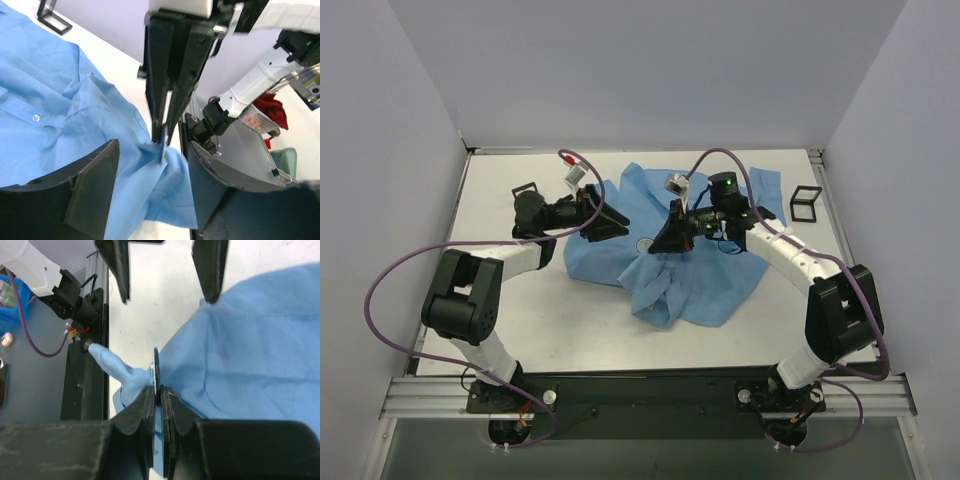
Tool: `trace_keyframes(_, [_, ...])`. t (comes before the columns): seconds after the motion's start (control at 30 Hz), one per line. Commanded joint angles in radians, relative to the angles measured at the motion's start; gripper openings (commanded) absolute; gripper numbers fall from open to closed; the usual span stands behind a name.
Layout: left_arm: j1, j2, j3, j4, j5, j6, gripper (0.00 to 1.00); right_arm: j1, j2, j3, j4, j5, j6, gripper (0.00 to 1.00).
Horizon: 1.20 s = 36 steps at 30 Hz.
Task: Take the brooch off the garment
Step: Remove the brooch from the clothes.
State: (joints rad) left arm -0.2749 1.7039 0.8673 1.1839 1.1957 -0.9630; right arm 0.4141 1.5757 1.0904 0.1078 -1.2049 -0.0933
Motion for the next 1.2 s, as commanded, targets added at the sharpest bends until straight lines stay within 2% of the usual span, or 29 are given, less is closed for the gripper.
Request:
trace_keyframes(0.0, [0.000, -0.029, 0.064, -0.087, 0.053, 0.093, 0.68, 0.017, 0.030, 0.187, -0.532, -0.028, -0.411, 0.00])
trace_keyframes(0.03, [0.000, -0.029, 0.062, -0.102, 0.061, 0.124, 0.70, 0.031, 0.046, 0.245, -0.645, -0.027, -0.448, 0.00])
trace_keyframes(0.23, [-0.024, -0.010, 0.070, -0.144, 0.097, 0.155, 0.71, 0.101, 0.141, 0.362, -0.882, 0.034, -0.618, 0.00])
trace_keyframes(0.47, [-0.070, -0.015, 0.084, -0.154, 0.114, 0.159, 0.70, 0.134, 0.178, 0.396, -0.909, 0.073, -0.634, 0.00])
trace_keyframes(0.53, [-0.084, -0.015, 0.084, -0.179, 0.117, 0.193, 0.65, 0.134, 0.179, 0.402, -0.907, 0.085, -0.631, 0.00])
trace_keyframes(0.63, [-0.095, -0.032, 0.094, -0.335, 0.102, 0.340, 0.61, 0.131, 0.175, 0.407, -0.905, 0.090, -0.628, 0.00])
trace_keyframes(0.67, [-0.095, -0.041, 0.104, -0.492, 0.091, 0.404, 0.61, 0.130, 0.173, 0.407, -0.904, 0.090, -0.629, 0.00])
trace_keyframes(0.7, [-0.102, -0.050, 0.125, -0.591, 0.059, 0.567, 0.61, 0.127, 0.172, 0.407, -0.904, 0.091, -0.631, 0.00])
trace_keyframes(0.73, [-0.107, -0.071, 0.143, -0.706, 0.035, 0.664, 0.61, 0.126, 0.168, 0.407, -0.902, 0.091, -0.631, 0.00])
trace_keyframes(0.77, [-0.118, -0.082, 0.160, -0.915, 0.013, 0.757, 0.61, 0.124, 0.167, 0.405, -0.902, 0.091, -0.631, 0.00])
trace_keyframes(0.8, [-0.141, -0.089, 0.186, -0.987, -0.019, 0.885, 0.61, 0.123, 0.165, 0.407, -0.902, 0.090, -0.631, 0.00])
trace_keyframes(0.97, [-0.161, -0.093, 0.203, -1.017, -0.016, 0.874, 0.61, 0.121, 0.170, 0.405, -0.901, 0.091, -0.631, 0.00])
trace_keyframes(1.17, [-0.173, -0.070, 0.245, -1.112, 0.024, 0.935, 0.59, 0.114, 0.165, 0.401, -0.898, 0.099, -0.632, 0.00])
